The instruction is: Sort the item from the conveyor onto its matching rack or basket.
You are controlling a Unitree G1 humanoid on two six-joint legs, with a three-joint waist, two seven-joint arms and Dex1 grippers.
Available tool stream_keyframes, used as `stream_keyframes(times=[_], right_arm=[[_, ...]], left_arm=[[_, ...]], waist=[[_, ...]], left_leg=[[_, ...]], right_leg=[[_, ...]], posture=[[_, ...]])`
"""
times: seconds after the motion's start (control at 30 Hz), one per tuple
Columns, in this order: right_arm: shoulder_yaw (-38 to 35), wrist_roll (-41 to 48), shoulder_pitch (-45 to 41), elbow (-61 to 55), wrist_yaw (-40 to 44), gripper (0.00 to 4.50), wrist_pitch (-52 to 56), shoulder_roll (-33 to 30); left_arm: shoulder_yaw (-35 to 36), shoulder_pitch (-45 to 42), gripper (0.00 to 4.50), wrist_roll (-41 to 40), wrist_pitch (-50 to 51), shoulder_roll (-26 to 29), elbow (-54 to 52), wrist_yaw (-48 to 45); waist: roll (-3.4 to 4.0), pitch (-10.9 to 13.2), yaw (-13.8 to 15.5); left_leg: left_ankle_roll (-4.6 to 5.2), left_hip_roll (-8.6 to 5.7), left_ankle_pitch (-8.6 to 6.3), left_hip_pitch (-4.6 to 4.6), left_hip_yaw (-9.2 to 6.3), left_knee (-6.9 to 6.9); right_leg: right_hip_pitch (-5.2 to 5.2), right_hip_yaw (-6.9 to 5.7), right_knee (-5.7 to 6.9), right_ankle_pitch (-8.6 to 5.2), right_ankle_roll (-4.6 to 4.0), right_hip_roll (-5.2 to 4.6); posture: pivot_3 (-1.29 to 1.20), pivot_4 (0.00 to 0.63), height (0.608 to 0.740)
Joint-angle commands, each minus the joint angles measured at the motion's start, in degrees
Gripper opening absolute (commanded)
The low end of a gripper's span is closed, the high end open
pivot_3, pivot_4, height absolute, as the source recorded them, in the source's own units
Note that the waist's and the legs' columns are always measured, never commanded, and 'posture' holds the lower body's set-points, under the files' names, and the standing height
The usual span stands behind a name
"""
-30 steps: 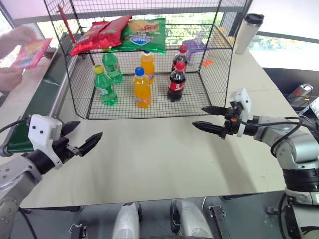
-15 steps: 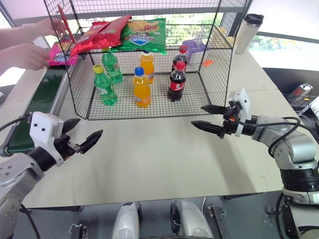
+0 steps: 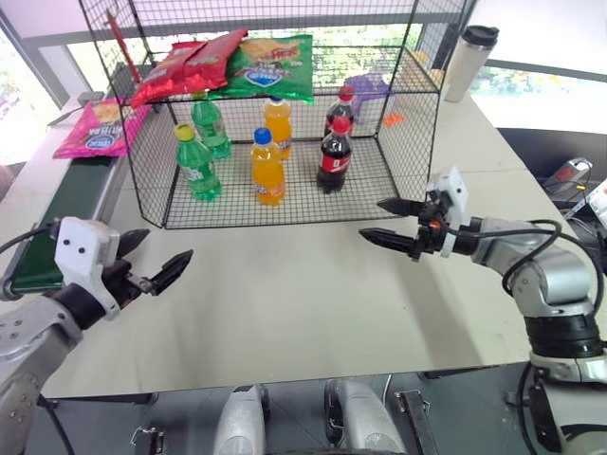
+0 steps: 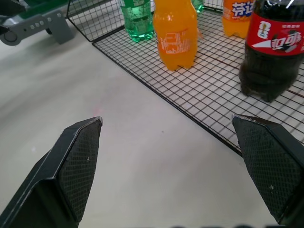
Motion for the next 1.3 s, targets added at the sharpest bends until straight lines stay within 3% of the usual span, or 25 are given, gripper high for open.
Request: stream_keyframes(times=[0.03, 0.13, 0.27, 0.37, 0.47, 0.77, 1.03, 1.3], right_arm=[[-0.40, 0.95, -3.92, 1.88, 0.20, 4.50, -0.33, 1.79], [-0.98, 2.69, -7.66, 4.43, 0.31, 4.50, 1.20, 4.18], [0.46, 3.42, -13.89, 8.32, 1.84, 4.50, 0.44, 8.89], [3.97, 1.68, -16.43, 8.33, 3.61, 4.50, -1.90, 11.99], [7.53, -1.06, -17.91, 8.21, 4.82, 4.50, -5.04, 14.22], [10.63, -1.31, -18.31, 5.21, 5.65, 4.50, -6.42, 18.13], [11.78, -2.45, -18.64, 6.52, 6.55, 4.50, -8.19, 19.41], [11.22, -4.27, -18.49, 9.11, 6.44, 4.50, -9.48, 18.77]], left_arm=[[7.34, 2.04, 4.46, 0.88, -0.53, 1.77, -3.14, -0.06], [13.91, 6.02, 4.46, 5.73, -1.42, 4.86, -3.52, -1.77], [27.04, 21.85, 4.46, 28.85, -14.91, 9.70, 0.06, -9.86], [34.07, 31.29, 4.46, 40.26, -27.38, 8.72, 3.35, -14.67], [37.76, 35.94, 4.46, 46.60, -36.72, 6.22, 5.31, -15.97], [32.34, 38.57, 4.46, 60.50, -53.04, -2.07, 8.03, -10.70], [22.39, 35.08, 4.46, 67.45, -54.76, -5.27, 12.18, -5.81], [20.25, 35.23, 4.46, 69.09, -54.78, -7.03, 12.82, -4.05]], waist=[[0.00, 0.00, -0.12], [0.00, 0.00, -0.17], [0.04, 0.03, -0.44], [0.07, 0.02, -0.35], [0.08, 0.03, -0.10], [0.06, 0.00, -0.23], [-0.02, -0.05, -0.36], [-0.02, -0.05, -0.38]], left_leg=[[0.00, 0.00, 0.00, 0.00, 0.00, 0.00], [0.00, 0.02, 0.00, 0.01, 0.00, 0.00], [0.00, 0.12, 0.00, 0.01, 0.10, -0.06], [-0.01, 0.16, -0.01, 0.00, 0.15, -0.16], [-0.02, 0.19, -0.02, -0.02, 0.18, -0.23], [-0.04, 0.14, -0.03, -0.60, 0.52, -0.11], [-0.03, 0.21, -0.02, -0.65, 0.48, -0.01], [-0.03, 0.21, -0.02, -0.64, 0.48, -0.01]], right_leg=[[0.00, 0.00, 0.01, 0.00, 0.00, 0.00], [-0.02, 0.00, 0.03, 0.00, 0.00, 0.03], [-0.13, 0.02, 0.02, 0.07, -0.13, 0.11], [-0.21, 0.02, -0.02, 0.07, -0.15, 0.14], [-0.34, 0.01, -0.03, 0.06, -0.18, 0.09], [-0.83, -0.03, -0.04, 0.12, -0.18, -0.30], [-0.85, -0.11, 0.03, 0.17, -0.14, -0.17], [-0.85, -0.11, 0.04, 0.17, -0.14, -0.18]], posture=[[0.00, 0.150, 0.740], [0.00, 0.150, 0.740], [0.00, 0.150, 0.740], [0.00, 0.150, 0.740], [0.00, 0.150, 0.740], [0.00, 0.150, 0.740], [0.00, 0.150, 0.740], [0.00, 0.150, 0.740]])
